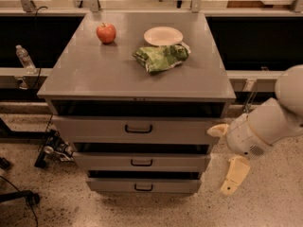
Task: Open middle drawer
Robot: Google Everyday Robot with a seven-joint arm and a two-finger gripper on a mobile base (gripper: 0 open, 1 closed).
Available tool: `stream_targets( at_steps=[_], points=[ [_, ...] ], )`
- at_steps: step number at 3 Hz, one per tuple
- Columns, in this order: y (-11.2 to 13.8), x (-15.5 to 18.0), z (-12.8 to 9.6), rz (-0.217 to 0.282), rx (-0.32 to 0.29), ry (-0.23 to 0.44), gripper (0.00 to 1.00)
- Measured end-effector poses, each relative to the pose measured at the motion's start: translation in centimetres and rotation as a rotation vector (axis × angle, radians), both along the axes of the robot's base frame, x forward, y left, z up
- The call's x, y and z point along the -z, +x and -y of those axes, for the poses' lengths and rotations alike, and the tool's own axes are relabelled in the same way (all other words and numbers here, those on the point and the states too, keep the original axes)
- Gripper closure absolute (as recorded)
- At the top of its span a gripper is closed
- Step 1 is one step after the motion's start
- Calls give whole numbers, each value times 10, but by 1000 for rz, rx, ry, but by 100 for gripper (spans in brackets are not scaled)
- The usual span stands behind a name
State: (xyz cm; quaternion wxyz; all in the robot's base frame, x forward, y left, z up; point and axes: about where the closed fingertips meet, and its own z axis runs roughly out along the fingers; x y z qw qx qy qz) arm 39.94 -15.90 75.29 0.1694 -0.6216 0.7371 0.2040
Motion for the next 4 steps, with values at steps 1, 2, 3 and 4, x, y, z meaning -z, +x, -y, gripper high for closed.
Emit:
stream_targets(
  at_steps=[1, 2, 3, 4],
  points=[
    [4, 46, -11, 3, -16, 29, 0],
    [14, 96, -28, 20, -13, 77, 0],
    [14, 99, -29, 21, -13, 77, 0],
    [21, 123, -33, 26, -12, 83, 0]
  ],
)
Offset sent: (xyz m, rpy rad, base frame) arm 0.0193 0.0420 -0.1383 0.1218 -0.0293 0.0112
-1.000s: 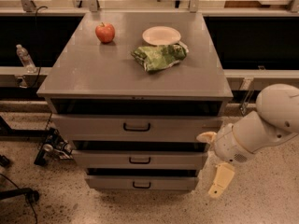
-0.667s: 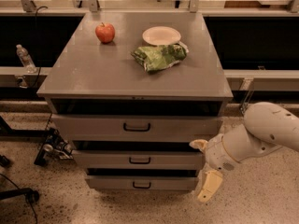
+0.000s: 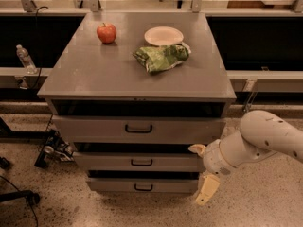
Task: Open middle drawer
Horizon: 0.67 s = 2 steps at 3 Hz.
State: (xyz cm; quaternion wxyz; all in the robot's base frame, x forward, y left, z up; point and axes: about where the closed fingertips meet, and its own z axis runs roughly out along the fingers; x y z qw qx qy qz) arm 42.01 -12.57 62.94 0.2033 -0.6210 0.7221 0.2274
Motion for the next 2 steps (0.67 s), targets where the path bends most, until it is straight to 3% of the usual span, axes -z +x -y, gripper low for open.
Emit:
stream_targets(
  at_steps=[2],
  points=[
    [38, 75, -16, 59, 6, 23, 0]
  ],
)
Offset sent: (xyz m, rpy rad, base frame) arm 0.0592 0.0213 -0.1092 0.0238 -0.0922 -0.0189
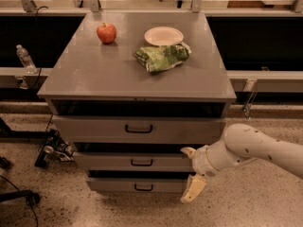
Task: Open middle drawer
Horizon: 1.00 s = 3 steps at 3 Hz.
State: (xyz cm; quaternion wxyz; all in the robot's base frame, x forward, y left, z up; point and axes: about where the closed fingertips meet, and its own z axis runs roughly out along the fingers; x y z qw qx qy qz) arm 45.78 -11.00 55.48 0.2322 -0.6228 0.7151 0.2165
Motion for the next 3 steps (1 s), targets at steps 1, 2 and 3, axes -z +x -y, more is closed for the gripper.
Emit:
stream_targets(
  at_steps=[1, 2, 3],
  points=[
    [29, 64, -3, 25, 53, -73, 0],
    [29, 64, -3, 25, 53, -73, 0],
    [39, 76, -6, 53, 56, -67, 0]
  ],
)
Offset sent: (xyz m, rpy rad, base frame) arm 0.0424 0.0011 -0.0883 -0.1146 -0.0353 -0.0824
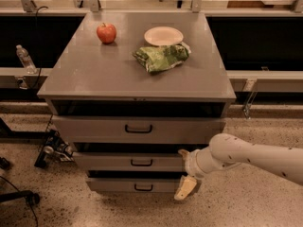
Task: Open middle drawer
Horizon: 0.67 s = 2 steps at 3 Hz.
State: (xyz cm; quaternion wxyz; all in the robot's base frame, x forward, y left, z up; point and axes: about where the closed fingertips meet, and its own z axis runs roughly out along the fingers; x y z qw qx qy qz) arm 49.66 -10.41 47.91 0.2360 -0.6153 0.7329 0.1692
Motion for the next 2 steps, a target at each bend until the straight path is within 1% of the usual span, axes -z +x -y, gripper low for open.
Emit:
stream_targets(
  at_steps=[1, 2],
  points=[
    [13, 14, -2, 33, 6, 2, 0],
    [24, 20, -7, 83, 6, -1, 0]
  ],
)
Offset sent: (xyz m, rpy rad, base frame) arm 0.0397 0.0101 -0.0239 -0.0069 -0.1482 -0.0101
